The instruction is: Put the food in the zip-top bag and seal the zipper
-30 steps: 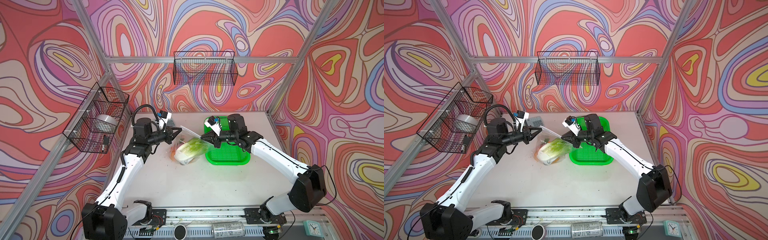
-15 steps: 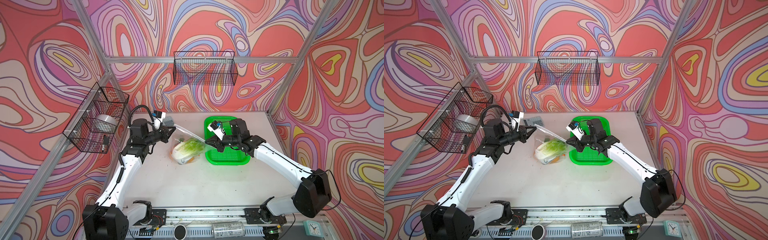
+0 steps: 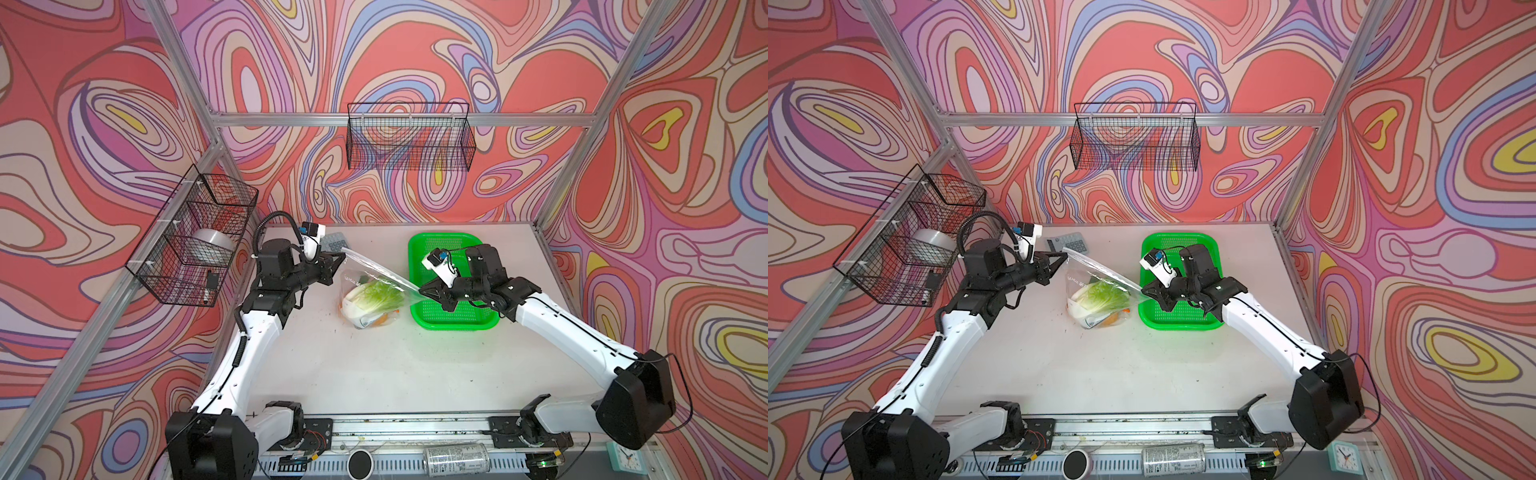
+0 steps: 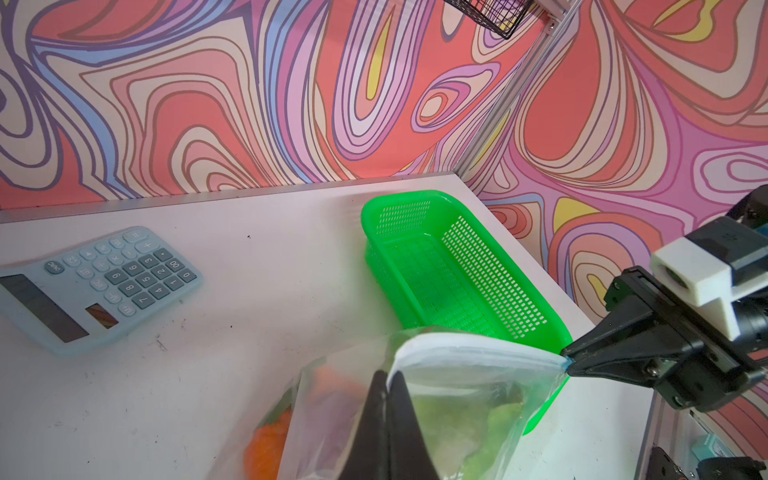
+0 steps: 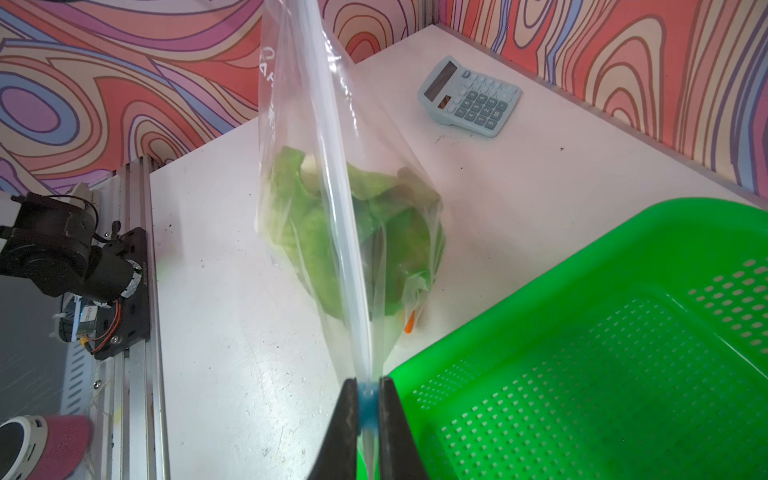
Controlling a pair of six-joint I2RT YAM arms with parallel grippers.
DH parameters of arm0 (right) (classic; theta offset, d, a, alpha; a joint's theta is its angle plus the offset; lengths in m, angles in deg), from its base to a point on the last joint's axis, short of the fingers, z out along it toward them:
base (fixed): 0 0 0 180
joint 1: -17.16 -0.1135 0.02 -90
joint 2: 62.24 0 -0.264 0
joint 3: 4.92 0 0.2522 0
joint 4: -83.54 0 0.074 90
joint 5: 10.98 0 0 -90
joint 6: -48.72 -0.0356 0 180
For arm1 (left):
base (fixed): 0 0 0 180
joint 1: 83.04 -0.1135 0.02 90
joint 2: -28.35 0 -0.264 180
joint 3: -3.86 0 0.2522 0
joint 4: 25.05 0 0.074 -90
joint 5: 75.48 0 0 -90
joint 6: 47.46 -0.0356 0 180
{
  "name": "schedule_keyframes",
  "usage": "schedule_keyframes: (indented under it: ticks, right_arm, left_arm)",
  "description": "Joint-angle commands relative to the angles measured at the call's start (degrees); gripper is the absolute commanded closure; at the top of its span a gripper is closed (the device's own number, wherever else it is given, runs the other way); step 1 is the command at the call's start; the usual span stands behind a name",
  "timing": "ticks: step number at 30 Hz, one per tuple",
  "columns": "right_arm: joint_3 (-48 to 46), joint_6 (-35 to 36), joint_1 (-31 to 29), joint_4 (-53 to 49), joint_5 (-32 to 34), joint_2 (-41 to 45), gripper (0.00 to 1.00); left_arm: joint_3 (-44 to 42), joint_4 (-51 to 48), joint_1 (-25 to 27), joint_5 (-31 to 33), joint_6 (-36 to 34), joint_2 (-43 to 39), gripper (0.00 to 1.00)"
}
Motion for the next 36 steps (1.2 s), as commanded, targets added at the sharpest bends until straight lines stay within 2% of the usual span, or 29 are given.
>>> schedule_keyframes:
  ticks: [1,16,21,30,36]
  right_arm:
    - [-1.6,0.2,1.2,-6.5,3.8,1.7,0.96]
    - [-1.6,0.2,1.9,-8.4,4.8,3.6,0.96]
    - [-0.2,-2.7,1.9,-6.0,1.8,3.0,0.96]
    - [0.4,-4.1,1.9,-9.1,-0.8,0.8,0.91]
    - [-1.6,-3.4,1.9,-8.6,2.2,2.9,0.9]
  left_arm:
    - [0.0,4.2,-1.8,4.1,-0.5,-1.7,1.0]
    - [-0.2,4.3,-1.8,3.5,-0.3,-1.8,1.0]
    - [-0.4,5.0,-1.9,2.6,1.0,-1.5,1.0]
    - [-1.1,5.8,-1.8,3.4,1.5,-1.0,1.0]
    - [-1.1,5.3,-1.8,4.1,0.9,-1.2,1.0]
